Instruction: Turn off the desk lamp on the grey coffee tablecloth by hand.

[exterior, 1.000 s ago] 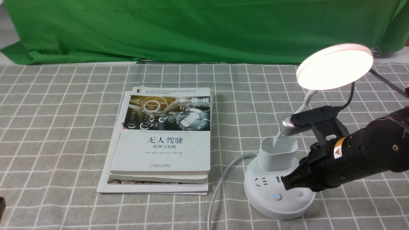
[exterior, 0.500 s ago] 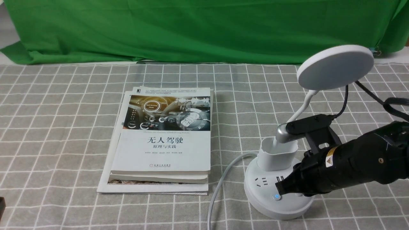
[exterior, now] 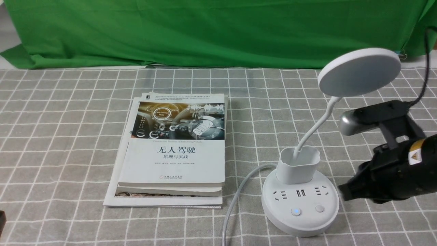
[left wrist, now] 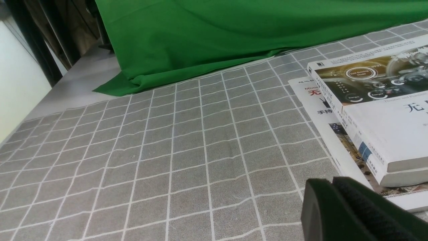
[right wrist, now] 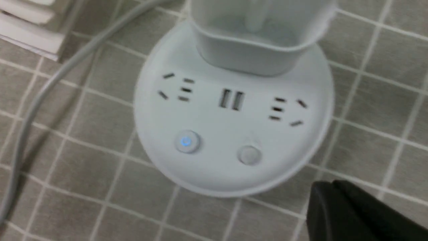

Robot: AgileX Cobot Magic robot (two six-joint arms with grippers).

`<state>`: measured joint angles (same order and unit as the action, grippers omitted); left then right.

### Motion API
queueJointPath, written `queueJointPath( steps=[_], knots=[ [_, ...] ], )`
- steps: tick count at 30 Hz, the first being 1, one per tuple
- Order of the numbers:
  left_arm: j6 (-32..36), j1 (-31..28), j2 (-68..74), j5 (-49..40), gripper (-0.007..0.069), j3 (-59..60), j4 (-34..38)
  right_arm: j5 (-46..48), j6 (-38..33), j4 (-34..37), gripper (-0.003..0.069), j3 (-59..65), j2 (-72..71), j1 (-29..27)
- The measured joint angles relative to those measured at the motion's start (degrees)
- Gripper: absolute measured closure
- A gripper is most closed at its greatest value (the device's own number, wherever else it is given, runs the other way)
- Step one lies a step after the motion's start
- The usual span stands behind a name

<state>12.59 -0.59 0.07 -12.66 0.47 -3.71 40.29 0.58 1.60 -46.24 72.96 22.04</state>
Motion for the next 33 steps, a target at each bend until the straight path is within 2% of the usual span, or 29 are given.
queueJointPath(
  steps=[3, 5, 6, 7, 9, 13, 15, 22, 33],
  knots=[
    [-0.05, 0.00, 0.00, 0.00, 0.0606, 0.00, 0.00, 0.17, -0.17, 0.10, 0.0625, 2.73, -4.89, -7.47],
    [-0.05, 0.00, 0.00, 0.00, 0.0606, 0.00, 0.00, -3.43, -2.40, 2.87, 0.0625, 5.85, -10.16, -11.41],
    [-0.05, 0.00, 0.00, 0.00, 0.0606, 0.00, 0.00, -4.00, -2.90, 3.35, 0.0625, 6.22, -10.80, -11.41],
    [-0.05, 0.00, 0.00, 0.00, 0.0606, 0.00, 0.00, -10.92, -8.68, 8.70, 0.0625, 10.27, -18.74, -12.86],
    [-0.05, 0.00, 0.00, 0.00, 0.0606, 0.00, 0.00, -18.17, -14.42, 12.42, 0.0625, 14.37, -26.67, -13.01],
    [-0.05, 0.00, 0.00, 0.00, 0.0606, 0.00, 0.00, -29.21, -20.88, 12.54, 0.0625, 23.36, -40.41, -13.01],
    [-0.05, 0.00, 0.00, 0.00, 0.0606, 0.00, 0.00, -31.91, -21.16, 12.17, 0.0625, 27.14, -45.53, -13.01],
    [-0.05, 0.00, 0.00, 0.00, 0.0606, 0.00, 0.00, -32.90, -14.57, 11.96, 0.0624, 30.99, -56.81, -13.01],
    [-0.05, 0.00, 0.00, 0.00, 0.0606, 0.00, 0.00, -32.90, -13.69, 11.85, 0.0621, 31.22, -57.92, -13.01]
  ],
)
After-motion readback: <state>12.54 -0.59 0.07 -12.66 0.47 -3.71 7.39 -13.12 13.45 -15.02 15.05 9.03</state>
